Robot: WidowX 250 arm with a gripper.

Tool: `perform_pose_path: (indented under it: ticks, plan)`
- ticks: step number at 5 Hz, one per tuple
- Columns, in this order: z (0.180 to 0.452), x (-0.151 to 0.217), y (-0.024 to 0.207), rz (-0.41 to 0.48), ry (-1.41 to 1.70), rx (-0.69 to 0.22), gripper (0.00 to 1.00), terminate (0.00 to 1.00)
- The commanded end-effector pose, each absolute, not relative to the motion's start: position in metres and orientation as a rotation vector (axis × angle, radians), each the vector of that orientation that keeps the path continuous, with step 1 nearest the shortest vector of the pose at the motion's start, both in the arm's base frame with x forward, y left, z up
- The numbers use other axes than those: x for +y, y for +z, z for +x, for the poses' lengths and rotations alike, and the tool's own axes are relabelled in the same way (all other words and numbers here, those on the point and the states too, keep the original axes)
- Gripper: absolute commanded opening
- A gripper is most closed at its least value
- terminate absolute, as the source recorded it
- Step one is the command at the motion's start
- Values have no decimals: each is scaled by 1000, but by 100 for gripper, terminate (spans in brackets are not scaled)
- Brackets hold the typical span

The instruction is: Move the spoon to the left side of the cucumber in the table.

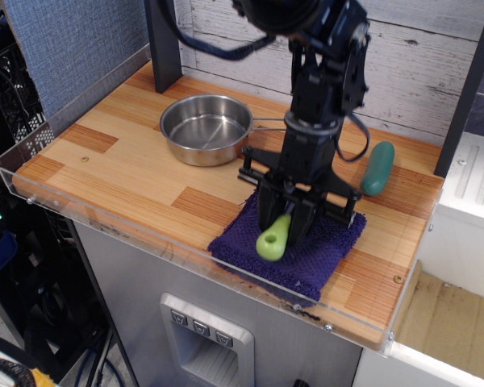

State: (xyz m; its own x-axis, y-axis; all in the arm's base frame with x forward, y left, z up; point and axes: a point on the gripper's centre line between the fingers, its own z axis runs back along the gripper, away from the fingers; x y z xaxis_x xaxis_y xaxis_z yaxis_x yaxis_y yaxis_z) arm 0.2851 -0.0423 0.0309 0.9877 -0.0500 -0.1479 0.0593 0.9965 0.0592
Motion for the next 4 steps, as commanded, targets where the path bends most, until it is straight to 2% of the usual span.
perform_pose_path:
  ticks: [1, 2, 4]
  plan:
    - [333, -47, 68, 54, -53, -89, 0, 0]
    - [367, -45, 50, 50, -56, -76, 0, 0]
    - [394, -37, 10, 61, -43, 18, 0, 0]
